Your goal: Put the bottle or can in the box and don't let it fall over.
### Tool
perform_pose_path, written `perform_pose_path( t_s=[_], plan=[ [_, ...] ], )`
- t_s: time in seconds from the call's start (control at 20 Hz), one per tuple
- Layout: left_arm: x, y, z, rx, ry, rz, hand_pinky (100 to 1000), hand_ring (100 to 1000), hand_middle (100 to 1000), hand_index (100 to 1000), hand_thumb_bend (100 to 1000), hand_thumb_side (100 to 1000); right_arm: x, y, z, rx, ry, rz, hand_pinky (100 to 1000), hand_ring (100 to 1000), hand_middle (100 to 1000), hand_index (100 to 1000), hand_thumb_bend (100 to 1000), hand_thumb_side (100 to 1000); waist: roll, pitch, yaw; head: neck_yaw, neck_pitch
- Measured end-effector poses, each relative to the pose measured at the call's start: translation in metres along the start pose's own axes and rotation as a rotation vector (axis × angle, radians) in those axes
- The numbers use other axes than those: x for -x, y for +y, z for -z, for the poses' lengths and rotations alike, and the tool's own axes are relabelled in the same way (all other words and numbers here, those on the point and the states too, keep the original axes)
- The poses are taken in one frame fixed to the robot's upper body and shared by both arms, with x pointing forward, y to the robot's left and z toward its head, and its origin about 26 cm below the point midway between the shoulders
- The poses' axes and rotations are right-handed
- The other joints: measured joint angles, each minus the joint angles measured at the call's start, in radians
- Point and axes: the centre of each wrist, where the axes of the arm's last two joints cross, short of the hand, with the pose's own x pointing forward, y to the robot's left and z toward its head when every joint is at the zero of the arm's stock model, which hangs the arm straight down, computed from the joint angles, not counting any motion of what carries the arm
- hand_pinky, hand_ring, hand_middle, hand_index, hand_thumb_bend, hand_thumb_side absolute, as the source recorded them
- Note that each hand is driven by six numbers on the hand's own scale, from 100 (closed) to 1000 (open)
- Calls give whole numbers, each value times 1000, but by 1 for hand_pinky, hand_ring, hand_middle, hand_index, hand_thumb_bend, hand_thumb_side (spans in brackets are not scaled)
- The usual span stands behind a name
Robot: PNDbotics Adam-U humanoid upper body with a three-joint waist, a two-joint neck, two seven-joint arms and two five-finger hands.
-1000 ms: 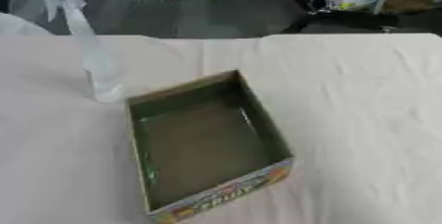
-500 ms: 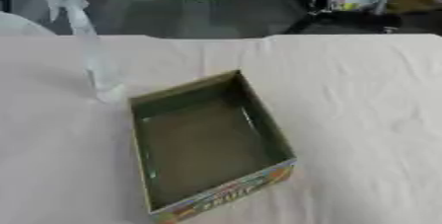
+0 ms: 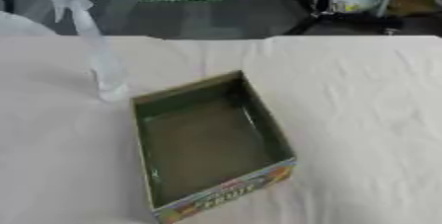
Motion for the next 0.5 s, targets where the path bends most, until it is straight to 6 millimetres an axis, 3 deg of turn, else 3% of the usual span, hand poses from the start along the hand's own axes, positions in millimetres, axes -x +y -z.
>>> perform_pose_path(
  t_s=[0.2,0.3,0.5],
  plan=[
    [-2,-14,8,43,98,-87,737,1000,929,882,750,639,0,1,0,-6,4,3,847,922,1000,999,100,689,0,-6,0,0,3],
    [-2,-22,10,69,144,-148,625,983,854,924,745,632,0,1,0,-7,4,3,846,922,1000,999,100,689,0,-6,-1,1,3],
    [-1,-34,13,95,230,-285,445,839,676,972,743,618,0,2,0,-8,5,4,846,922,1000,999,100,690,0,-6,-2,5,3]
  ],
)
